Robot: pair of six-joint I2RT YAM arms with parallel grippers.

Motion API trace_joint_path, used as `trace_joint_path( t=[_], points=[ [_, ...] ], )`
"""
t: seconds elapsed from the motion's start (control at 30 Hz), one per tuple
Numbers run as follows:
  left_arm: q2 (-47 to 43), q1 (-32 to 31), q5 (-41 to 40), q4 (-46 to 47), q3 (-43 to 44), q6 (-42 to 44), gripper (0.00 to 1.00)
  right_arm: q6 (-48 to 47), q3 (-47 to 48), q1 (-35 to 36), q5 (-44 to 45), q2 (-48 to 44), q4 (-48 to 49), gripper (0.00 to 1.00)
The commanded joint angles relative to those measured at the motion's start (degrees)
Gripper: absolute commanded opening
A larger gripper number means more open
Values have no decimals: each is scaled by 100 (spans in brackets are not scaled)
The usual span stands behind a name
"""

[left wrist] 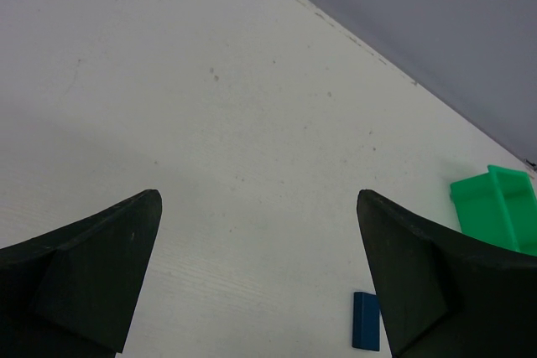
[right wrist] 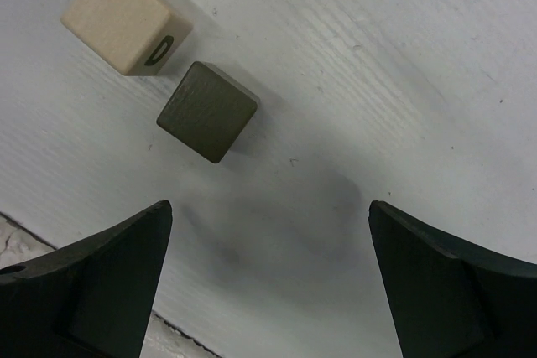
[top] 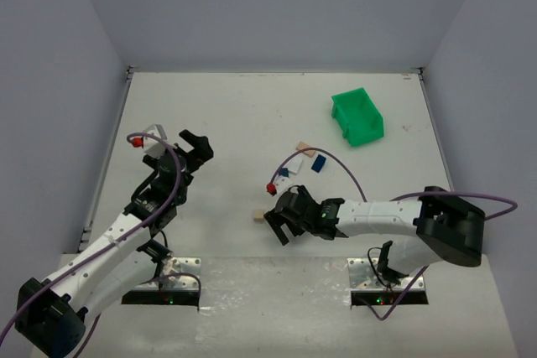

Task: Build the wood block tower

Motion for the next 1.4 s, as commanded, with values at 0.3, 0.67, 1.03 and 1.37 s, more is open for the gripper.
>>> trace_joint_path(
  t=[0.3,0.67,1.03,1.37],
  points=[
    [58,39,-90,187,80,-6,100,145,35,21,371,611,670,99],
    [67,39,-82,188,70,-6,100,234,88,21,725,773,732,99],
    [84,39,-91,196,87,-5,100,208,262,21,864,1008,644,99],
    [93,39,-99,196,88,-6,100,187,196,21,950,982,425,99]
  ],
)
